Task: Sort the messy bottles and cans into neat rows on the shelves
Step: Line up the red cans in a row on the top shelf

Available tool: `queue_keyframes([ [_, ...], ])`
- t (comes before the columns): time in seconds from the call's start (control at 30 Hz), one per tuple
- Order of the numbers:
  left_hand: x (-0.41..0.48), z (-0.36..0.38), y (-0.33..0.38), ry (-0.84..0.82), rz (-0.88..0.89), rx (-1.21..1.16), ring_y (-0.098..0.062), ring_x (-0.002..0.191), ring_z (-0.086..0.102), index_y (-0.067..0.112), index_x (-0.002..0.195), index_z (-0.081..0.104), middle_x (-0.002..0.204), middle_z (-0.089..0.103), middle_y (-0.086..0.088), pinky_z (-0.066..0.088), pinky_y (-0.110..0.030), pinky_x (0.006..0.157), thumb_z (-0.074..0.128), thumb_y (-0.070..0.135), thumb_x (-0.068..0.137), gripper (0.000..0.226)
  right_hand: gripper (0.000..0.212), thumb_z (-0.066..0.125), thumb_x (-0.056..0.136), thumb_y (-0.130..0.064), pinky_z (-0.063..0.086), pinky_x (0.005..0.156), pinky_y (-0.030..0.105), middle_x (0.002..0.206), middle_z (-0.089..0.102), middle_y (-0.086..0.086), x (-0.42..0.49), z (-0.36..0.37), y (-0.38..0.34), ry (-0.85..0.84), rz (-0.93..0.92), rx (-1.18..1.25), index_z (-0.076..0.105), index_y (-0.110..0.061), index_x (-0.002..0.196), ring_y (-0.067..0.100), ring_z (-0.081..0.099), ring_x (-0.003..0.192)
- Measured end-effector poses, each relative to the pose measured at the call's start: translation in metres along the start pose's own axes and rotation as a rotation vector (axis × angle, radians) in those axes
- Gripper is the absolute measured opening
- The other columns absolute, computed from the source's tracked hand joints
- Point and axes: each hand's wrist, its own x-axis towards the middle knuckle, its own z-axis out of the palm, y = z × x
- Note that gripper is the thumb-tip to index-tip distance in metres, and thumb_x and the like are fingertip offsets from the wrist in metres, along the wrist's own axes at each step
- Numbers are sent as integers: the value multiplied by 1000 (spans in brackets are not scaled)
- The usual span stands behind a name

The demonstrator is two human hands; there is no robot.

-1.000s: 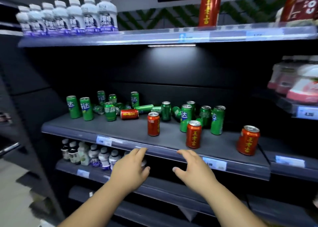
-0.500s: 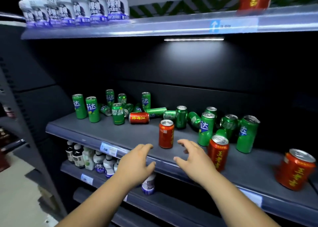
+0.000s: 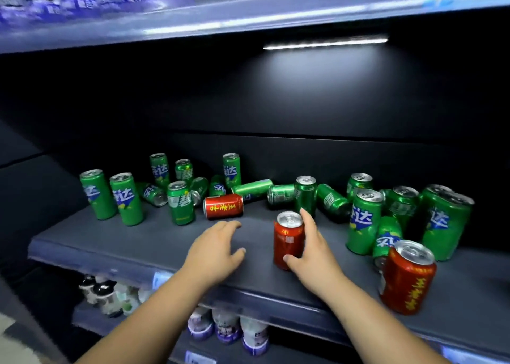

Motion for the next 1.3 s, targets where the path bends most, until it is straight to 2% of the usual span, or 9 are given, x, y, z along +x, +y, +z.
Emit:
queue_keyframes([
  [0.23, 90, 11, -58, 60, 135, 125, -28, 125, 49, 25, 136, 46, 136, 51, -2, 46, -41, 99, 66, 47, 77, 66, 99, 76, 84, -23, 38, 100, 27, 147, 45, 1, 15, 49, -12, 184, 146, 41, 10, -35, 157, 20, 47, 132],
  [0.43, 132, 24, -88, 23, 151, 297, -32, 120, 52, 24, 142, 43, 131, 55, -8, 44, -44, 98, 70, 46, 69, 80, 102, 85, 66, -50, 41, 109, 41, 147, 43, -5, 19, 66, -19, 328, 239, -65, 26, -32, 148, 20, 43, 134],
  [0.53, 137, 24, -89, 91, 181, 305, -32, 112, 55, 23, 138, 49, 122, 59, -8, 44, -44, 91, 71, 51, 69, 78, 100, 80, 70, -38, 40, 110, 40, 148, 43, -4, 17, 64, -20, 302, 249, -22, 20, -36, 150, 19, 44, 134],
  [0.63, 140, 28, -94, -20, 150, 259, -33, 115, 54, 27, 142, 42, 127, 57, -8, 46, -43, 94, 71, 60, 70, 84, 96, 73, 75, -31, 47, 102, 40, 142, 51, -4, 14, 67, -25, 259, 271, -61, 14, -41, 150, 20, 54, 124],
  [0.77, 134, 26, -94, -186, 56, -71, -33, 111, 60, 27, 139, 43, 125, 61, -7, 50, -40, 90, 69, 59, 77, 75, 90, 80, 77, -41, 48, 98, 39, 138, 52, -2, 12, 73, -32, 324, 306, -141, 23, -35, 147, 23, 56, 122],
  [0.9, 109, 24, -84, -273, -71, -567, -27, 99, 63, 33, 130, 51, 110, 65, -1, 53, -35, 86, 70, 61, 67, 72, 89, 71, 85, -33, 48, 100, 41, 143, 51, 2, 3, 87, -33, 333, 274, -137, 14, -32, 152, 26, 54, 125],
  [1.03, 78, 30, -64, -466, -166, -1174, -20, 77, 67, 9, 130, 47, 113, 64, -13, 55, -26, 64, 68, 24, 92, 46, 81, 72, 84, -30, 49, 101, 42, 138, 56, -1, 1, 87, -31, 360, 285, -70, 19, -41, 145, 22, 58, 121],
  [1.17, 58, 39, -61, -404, -51, -1196, -12, 91, 65, 24, 132, 38, 113, 62, -5, 51, -18, 73, 69, 21, 92, 50, 76, 78, 80, -39, 48, 104, 44, 136, 53, -5, 2, 87, -32, 372, 292, -35, 28, -41, 138, 17, 57, 122],
  [1.3, 46, 44, -73, -432, 42, -1104, -9, 116, 59, 40, 134, 33, 131, 59, 3, 47, -32, 102, 69, 37, 79, 66, 76, 76, 82, -41, 47, 105, 43, 140, 52, -4, -1, 88, -29, 352, 262, -75, 28, -37, 140, 16, 55, 124],
])
